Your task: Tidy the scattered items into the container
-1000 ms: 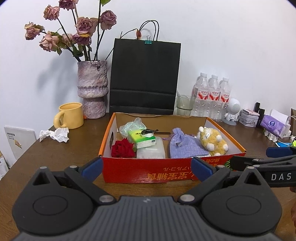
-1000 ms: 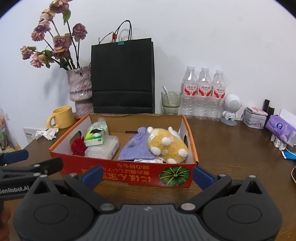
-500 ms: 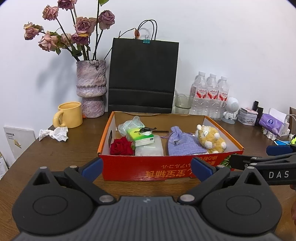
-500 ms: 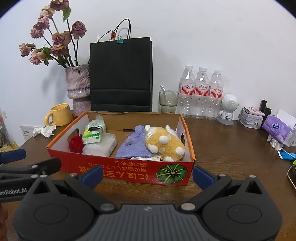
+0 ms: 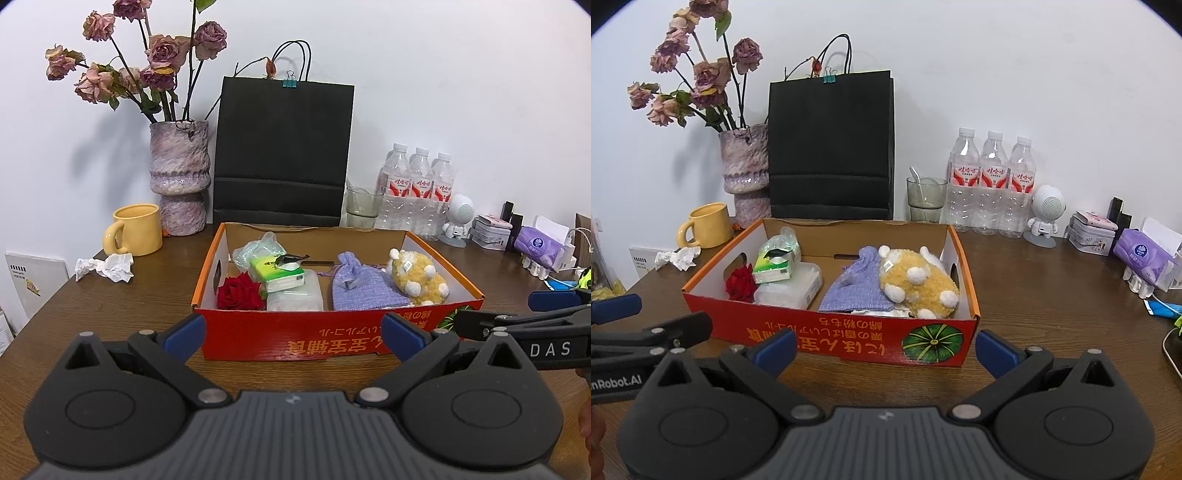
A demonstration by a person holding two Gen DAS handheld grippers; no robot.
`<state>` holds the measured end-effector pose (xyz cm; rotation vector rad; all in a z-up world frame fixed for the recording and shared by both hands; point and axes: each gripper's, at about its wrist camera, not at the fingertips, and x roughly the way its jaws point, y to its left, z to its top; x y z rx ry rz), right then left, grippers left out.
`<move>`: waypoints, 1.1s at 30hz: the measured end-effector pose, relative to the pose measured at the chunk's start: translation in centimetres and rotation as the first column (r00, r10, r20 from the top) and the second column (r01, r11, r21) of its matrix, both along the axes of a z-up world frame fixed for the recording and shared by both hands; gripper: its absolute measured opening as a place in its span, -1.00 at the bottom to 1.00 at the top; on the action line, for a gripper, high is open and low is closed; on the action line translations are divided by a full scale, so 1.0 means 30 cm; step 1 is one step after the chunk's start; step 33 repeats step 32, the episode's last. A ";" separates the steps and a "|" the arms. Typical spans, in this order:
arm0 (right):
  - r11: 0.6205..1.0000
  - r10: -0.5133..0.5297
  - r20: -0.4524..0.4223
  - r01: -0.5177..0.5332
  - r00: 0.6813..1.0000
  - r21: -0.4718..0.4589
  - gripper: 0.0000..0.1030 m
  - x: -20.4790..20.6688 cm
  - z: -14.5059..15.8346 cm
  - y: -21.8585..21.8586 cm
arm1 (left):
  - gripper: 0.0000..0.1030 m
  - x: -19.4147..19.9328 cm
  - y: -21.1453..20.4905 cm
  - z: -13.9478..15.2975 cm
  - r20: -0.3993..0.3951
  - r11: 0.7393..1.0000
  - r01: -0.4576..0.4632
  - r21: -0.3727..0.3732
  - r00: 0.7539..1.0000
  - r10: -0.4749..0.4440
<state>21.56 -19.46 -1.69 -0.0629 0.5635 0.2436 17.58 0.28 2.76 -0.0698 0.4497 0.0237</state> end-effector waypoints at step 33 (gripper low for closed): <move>1.000 -0.002 -0.005 0.002 1.000 -0.009 1.00 0.003 -0.006 -0.002 | 1.00 0.012 0.008 -0.012 -0.025 1.000 -0.007 -0.026 1.000 0.006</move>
